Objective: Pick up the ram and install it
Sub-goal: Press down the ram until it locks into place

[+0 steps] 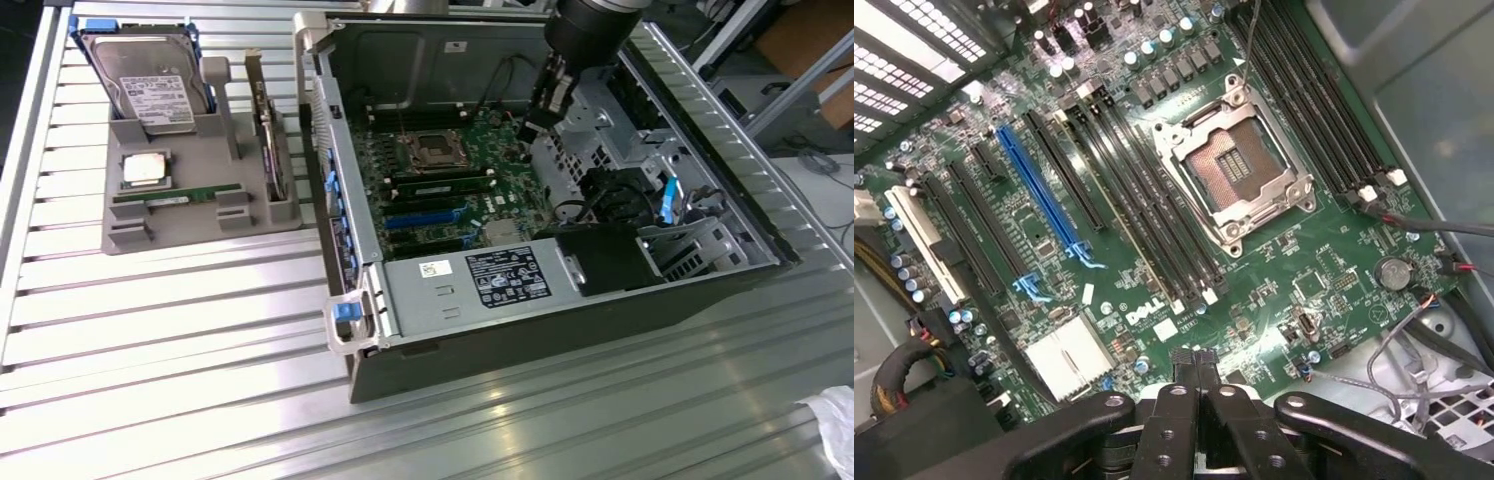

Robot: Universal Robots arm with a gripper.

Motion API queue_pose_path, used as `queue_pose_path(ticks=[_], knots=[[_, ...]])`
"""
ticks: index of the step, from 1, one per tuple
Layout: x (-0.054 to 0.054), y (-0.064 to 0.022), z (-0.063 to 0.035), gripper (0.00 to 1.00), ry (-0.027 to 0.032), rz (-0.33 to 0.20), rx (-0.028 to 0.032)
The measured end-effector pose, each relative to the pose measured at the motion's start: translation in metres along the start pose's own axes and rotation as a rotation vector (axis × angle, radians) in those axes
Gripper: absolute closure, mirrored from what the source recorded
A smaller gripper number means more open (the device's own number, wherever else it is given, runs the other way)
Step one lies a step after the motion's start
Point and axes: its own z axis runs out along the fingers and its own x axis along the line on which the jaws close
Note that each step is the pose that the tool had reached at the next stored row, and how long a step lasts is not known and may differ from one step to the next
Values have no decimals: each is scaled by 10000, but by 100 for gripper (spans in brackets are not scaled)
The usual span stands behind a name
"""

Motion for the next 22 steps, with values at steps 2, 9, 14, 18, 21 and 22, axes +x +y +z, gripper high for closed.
queue_pose_path(ticks=[2,9,14,18,21,22], knots=[[0,0,0,89,1,139,-2],[0,0,0,89,4,490,-11],[0,0,0,89,6,718,-15],[0,0,0,89,10,978,-20],[0,0,0,89,14,1186,-23],[0,0,0,89,14,1224,-24]])
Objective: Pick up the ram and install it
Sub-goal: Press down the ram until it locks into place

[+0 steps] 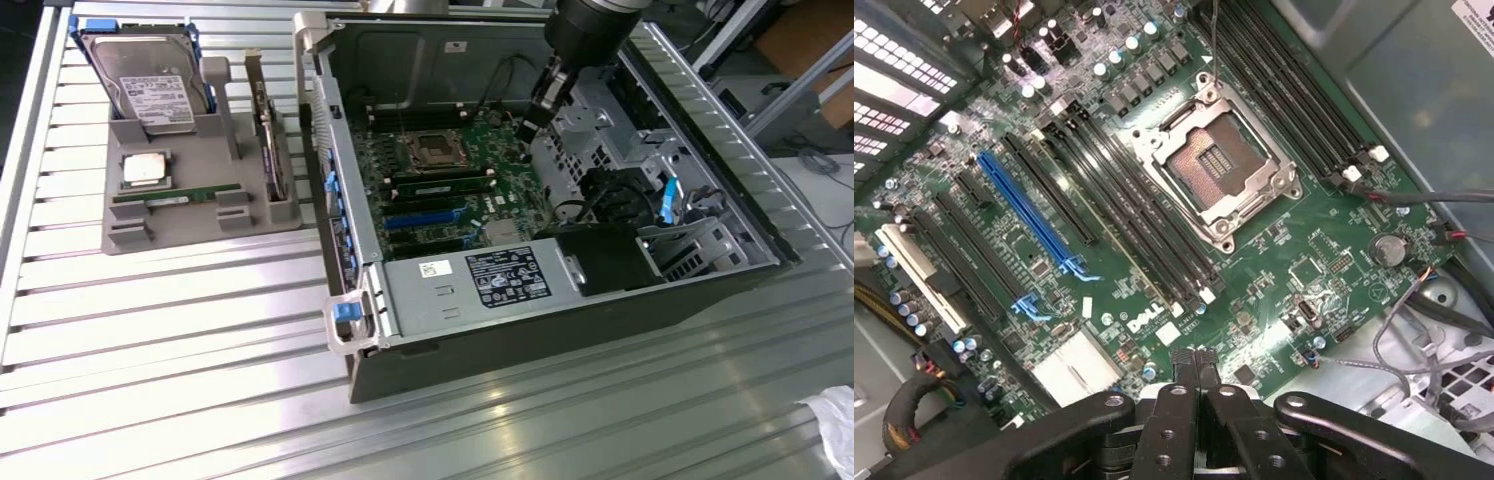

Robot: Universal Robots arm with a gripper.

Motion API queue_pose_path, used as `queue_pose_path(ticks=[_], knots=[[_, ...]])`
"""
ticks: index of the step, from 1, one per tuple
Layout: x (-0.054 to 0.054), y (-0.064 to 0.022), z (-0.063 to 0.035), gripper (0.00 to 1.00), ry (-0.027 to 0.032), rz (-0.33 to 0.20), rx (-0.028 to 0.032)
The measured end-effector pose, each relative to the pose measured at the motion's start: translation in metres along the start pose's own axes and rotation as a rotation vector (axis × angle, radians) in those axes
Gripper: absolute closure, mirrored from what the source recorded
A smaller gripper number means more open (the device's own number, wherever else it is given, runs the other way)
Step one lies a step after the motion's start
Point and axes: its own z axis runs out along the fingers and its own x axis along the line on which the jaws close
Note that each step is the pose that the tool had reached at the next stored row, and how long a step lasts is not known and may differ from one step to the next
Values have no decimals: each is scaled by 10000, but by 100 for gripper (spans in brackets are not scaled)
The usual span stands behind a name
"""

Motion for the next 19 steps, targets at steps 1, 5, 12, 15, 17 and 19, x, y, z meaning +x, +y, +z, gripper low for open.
queue_pose_path(ticks=[1,5,12,15,17,19], knots=[[0,0,0,89,1,78,-2],[0,0,0,89,4,233,-4],[0,0,1,89,19,636,-2],[0,0,0,89,27,824,-2],[0,0,0,89,31,1001,-4],[0,0,1,89,35,1146,-5]])
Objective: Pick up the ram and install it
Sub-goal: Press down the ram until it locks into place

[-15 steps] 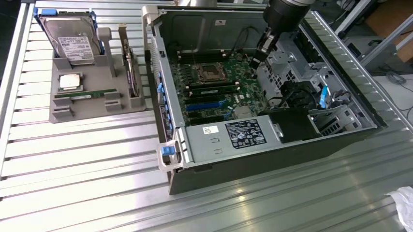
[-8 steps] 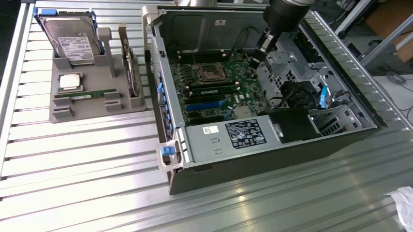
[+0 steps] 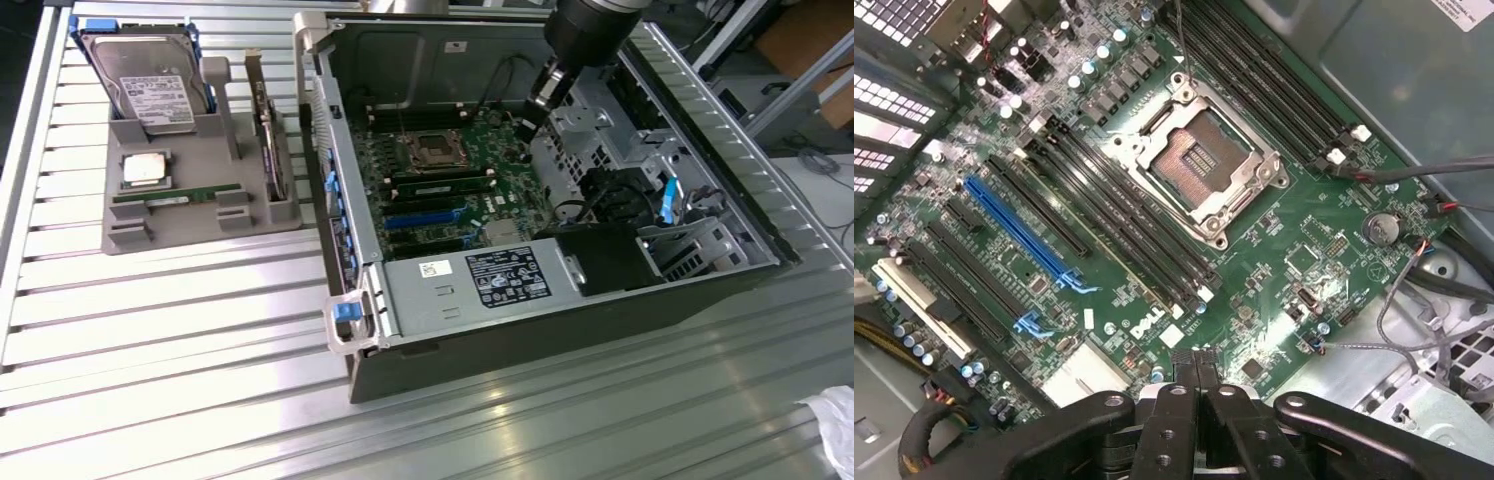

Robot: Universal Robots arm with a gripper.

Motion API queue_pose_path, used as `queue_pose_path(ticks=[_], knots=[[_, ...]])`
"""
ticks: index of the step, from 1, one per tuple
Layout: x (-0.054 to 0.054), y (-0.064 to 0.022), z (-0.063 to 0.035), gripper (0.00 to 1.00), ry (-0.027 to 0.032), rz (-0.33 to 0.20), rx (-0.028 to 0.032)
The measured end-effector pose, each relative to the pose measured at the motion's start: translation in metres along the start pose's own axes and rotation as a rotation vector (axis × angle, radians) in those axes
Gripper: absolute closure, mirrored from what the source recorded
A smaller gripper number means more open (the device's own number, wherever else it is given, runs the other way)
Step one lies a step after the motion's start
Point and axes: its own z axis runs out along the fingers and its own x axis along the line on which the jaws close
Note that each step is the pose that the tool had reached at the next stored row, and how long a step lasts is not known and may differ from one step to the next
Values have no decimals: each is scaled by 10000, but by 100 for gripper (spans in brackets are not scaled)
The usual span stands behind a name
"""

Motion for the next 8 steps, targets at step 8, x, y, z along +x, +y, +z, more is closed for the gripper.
queue_pose_path(ticks=[8], knots=[[0,0,0,89,12,615,-10]])
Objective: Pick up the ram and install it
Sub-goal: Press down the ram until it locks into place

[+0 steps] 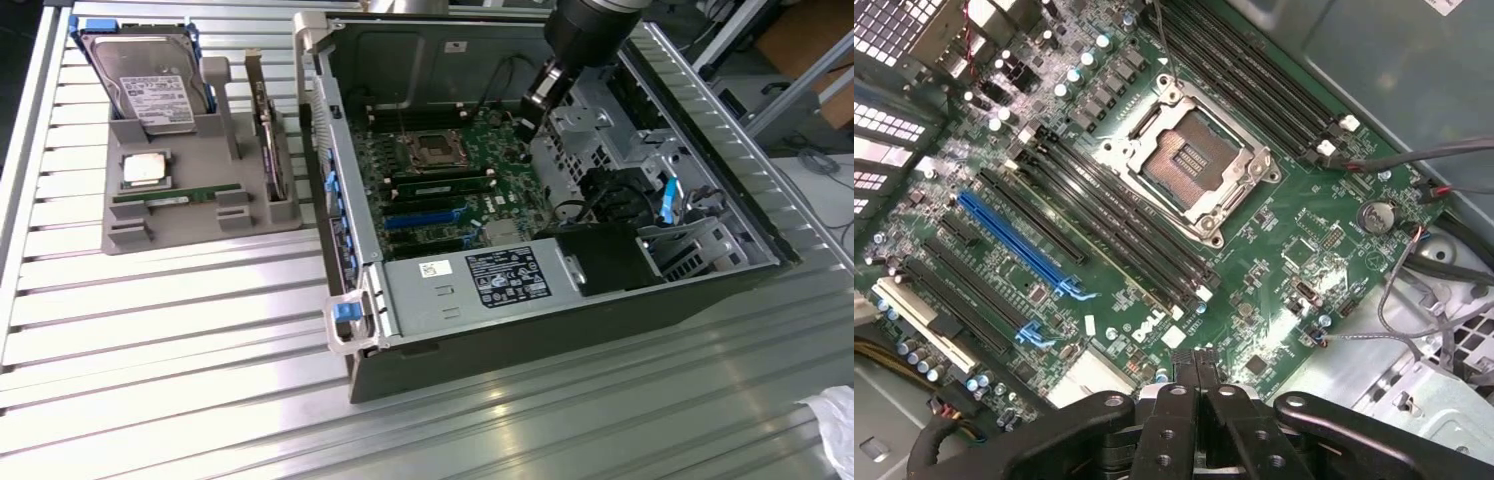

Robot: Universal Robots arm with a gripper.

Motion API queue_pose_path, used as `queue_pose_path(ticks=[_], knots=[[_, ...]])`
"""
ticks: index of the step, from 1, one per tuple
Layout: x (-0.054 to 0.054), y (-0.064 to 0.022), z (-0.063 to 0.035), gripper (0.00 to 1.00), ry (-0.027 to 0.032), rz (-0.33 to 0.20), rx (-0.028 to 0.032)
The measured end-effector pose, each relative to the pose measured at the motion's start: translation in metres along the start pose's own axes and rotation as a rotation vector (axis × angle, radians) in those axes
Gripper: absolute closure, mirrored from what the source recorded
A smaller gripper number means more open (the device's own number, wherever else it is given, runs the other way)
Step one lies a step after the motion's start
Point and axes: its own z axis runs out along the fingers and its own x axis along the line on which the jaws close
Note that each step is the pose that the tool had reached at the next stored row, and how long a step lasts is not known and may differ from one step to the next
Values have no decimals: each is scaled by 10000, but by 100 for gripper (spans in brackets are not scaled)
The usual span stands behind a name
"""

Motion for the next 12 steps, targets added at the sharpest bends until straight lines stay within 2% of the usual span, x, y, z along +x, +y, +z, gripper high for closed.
queue_pose_path(ticks=[12], knots=[[0,0,0,89,5,961,-31]])
